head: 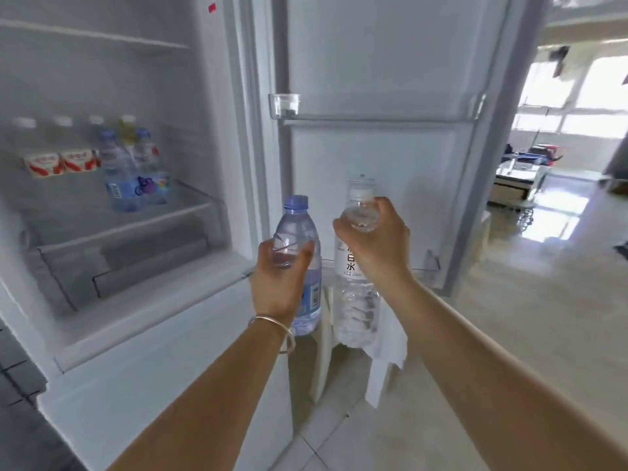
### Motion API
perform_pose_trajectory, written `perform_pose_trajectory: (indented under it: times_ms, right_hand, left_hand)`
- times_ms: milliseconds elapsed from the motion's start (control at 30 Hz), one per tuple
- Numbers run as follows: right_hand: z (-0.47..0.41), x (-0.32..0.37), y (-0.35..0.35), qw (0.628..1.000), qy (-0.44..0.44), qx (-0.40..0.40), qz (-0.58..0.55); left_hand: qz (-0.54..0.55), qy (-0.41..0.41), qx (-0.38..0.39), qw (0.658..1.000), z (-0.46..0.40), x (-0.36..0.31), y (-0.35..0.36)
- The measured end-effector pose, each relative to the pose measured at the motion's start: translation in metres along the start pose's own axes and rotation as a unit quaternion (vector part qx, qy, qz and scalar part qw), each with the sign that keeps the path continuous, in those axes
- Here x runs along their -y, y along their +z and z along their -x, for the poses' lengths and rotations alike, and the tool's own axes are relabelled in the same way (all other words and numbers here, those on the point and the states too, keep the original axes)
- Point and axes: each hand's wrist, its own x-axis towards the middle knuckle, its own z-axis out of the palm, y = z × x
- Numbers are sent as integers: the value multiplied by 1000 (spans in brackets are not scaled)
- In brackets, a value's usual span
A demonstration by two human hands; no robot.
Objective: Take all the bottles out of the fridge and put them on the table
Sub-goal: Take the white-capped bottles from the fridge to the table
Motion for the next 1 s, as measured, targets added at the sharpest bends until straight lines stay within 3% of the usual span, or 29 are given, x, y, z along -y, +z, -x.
perform_pose_trajectory:
  times_ms: [333, 533, 767, 1000]
  right_hand:
    - [11, -101, -252, 984, 86, -105, 112]
    - [-3, -160, -362, 972, 119, -128, 156]
    - [-63, -240, -412, 967, 142, -126, 168]
    - [-183, -325, -405, 970, 154, -107, 156]
  left_hand:
    - [70, -27, 172, 982, 155, -51, 200]
    - [62, -59, 195, 977, 217, -59, 311]
    - [42, -90, 202, 974, 213, -40, 423]
    - [41, -102, 171, 979, 136, 1, 549]
